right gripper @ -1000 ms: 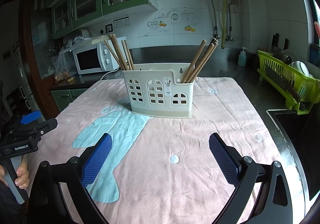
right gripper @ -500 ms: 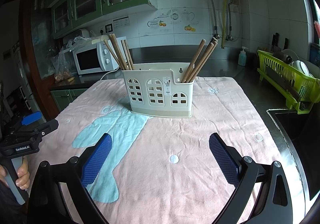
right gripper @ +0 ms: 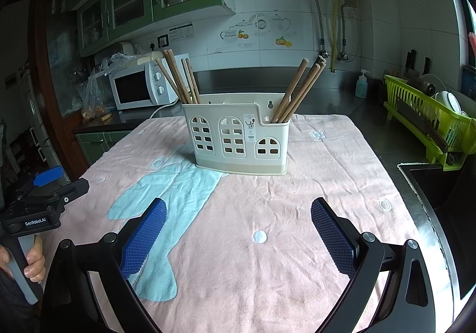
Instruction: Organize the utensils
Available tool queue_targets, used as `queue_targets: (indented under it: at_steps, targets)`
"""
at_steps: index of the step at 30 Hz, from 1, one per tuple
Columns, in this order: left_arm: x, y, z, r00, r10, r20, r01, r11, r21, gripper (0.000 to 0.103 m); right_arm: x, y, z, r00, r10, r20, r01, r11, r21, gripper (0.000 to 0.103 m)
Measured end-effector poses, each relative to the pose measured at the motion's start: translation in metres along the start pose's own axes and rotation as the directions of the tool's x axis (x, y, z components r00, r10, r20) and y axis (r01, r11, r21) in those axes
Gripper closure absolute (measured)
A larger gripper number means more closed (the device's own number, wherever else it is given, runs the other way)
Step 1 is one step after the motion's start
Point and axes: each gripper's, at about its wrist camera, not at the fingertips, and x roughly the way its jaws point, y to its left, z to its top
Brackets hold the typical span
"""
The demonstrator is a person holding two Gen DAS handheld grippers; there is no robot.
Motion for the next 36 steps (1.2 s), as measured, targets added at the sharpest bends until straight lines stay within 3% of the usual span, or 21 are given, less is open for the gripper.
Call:
queue_targets:
  at_steps: [36]
  targets:
    - [0.0016, -0.0001, -0.0002, 1.0, 0.007, -0.005, -0.007, 1.0, 0.0, 0.005, -0.0001, 0.001, 0.0008, 1.0, 0.003, -0.001, -0.003, 1.0, 0.0, 0.009]
